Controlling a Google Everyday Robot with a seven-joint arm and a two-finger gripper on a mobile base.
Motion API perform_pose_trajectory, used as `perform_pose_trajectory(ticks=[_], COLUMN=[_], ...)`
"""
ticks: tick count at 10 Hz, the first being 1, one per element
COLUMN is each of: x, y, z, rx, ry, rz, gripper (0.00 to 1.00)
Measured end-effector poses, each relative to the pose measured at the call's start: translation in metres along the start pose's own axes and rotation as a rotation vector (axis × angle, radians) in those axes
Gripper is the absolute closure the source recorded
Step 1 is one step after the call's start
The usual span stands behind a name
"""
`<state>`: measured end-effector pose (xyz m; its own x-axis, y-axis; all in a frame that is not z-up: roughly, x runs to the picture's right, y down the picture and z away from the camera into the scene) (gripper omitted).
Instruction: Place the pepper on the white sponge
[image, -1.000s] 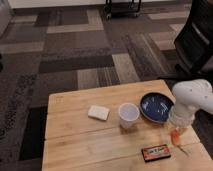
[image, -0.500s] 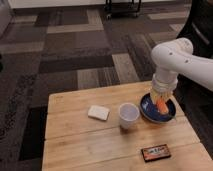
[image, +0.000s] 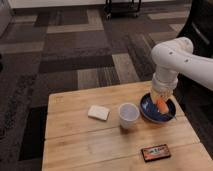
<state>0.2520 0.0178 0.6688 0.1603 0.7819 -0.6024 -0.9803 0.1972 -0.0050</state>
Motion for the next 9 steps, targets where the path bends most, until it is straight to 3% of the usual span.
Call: perform_pose_trajectory(ticks=[2,5,6,8,9], x=[-0.022,-0.078,-0.096,-0.135,-0.142], y=[0.007,0.048,0.062,0.098,0.108], z=[-0.007,-0.004,-0.008,-0.029,-0.034], rx=[-0.008,-0.058,-0.057,-0.01,0.004], ry=[-0.042,-0.087,-0.098,-0.141,-0.151], rz=[-0.048,-0.225,-0.281,-0.428,-0.462], gripper=[1.0,1.0,1.0,1.0,1.0])
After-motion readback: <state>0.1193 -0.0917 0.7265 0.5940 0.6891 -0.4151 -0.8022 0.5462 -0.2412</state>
